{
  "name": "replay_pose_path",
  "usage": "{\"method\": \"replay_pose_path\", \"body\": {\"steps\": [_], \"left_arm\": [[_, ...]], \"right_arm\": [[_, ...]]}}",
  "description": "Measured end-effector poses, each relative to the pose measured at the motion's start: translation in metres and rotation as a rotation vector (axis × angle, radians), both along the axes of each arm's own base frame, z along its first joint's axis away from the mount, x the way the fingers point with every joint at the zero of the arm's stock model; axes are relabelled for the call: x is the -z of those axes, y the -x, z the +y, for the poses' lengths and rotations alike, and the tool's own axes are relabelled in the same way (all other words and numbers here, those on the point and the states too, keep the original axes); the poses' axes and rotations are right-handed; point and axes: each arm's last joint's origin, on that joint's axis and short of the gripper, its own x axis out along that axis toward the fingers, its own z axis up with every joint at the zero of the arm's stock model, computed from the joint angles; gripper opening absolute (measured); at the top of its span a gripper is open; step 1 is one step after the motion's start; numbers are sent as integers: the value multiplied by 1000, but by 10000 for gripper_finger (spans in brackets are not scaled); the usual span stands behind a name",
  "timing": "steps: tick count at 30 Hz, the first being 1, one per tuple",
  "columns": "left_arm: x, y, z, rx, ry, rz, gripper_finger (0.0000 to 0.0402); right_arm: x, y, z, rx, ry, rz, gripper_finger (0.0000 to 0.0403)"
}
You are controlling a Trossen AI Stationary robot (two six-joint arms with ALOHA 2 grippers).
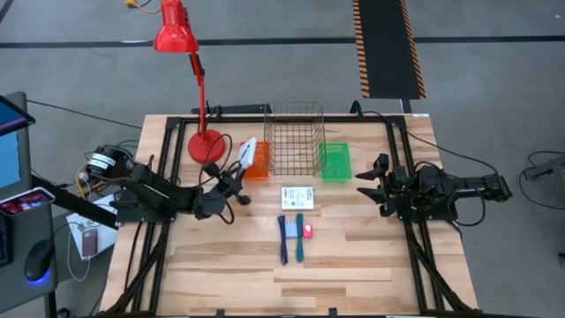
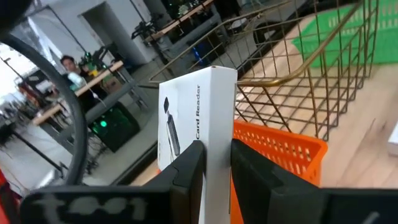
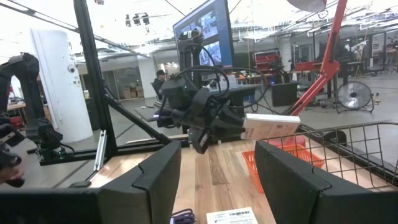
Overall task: Pick and place items into bin
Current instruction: Put the bottom white card reader box into the orange basket
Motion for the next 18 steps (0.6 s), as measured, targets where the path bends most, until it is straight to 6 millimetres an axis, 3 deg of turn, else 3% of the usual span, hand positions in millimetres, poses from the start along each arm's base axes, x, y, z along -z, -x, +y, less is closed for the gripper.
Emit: {"method": "replay_pose_path", "body": {"steps": [18], "left_arm": [[1, -2, 5, 33, 99, -86, 61]], "right_arm": [[0, 0, 0, 0, 0, 0, 198]]}}
